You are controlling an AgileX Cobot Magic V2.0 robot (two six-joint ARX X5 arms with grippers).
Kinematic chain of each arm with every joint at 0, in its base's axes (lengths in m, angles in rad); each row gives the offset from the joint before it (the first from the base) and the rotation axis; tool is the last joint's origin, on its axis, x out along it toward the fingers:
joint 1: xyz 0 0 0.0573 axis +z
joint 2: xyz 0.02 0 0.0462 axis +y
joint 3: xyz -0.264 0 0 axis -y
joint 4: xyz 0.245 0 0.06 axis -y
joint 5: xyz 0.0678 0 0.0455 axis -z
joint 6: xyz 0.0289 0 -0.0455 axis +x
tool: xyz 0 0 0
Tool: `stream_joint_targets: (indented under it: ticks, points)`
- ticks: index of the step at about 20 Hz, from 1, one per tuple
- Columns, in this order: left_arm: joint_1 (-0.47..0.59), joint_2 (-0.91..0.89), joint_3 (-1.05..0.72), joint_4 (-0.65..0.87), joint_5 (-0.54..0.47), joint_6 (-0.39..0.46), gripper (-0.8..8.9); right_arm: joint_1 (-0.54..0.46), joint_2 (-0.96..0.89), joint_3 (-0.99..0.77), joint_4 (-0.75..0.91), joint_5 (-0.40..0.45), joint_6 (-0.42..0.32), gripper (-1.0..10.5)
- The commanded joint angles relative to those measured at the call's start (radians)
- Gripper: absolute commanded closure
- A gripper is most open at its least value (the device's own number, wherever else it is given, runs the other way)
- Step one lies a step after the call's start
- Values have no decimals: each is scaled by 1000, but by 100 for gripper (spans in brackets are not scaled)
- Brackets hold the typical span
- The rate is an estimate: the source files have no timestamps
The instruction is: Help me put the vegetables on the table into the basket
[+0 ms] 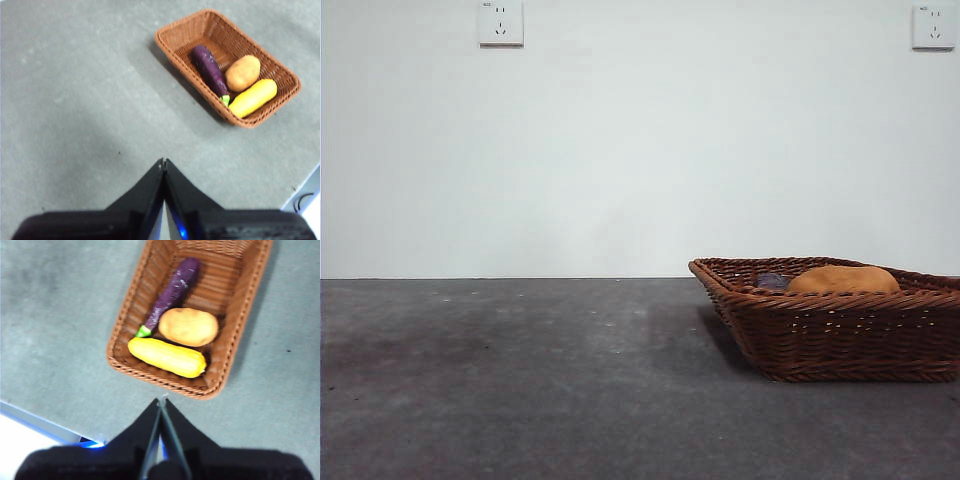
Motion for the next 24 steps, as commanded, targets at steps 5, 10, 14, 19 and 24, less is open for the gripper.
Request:
stream_joint_targets:
  ticks: [5, 10, 14, 19, 24]
  points:
    - [8, 0, -2, 96, -15, 13, 817, 1, 5, 2, -21, 8, 4, 946]
    - [71, -39, -6, 285, -161, 166, 817, 1, 5, 2, -21, 8, 4, 947]
    - [262, -205, -147, 513, -44, 205, 817, 1, 5, 2, -21, 8, 4, 947]
    - [362, -451, -523, 663, -134, 226, 817, 1, 5, 2, -21, 8, 4, 947]
    - [361, -676, -861, 666, -127, 161, 817, 1, 5, 2, -21, 8, 4, 947]
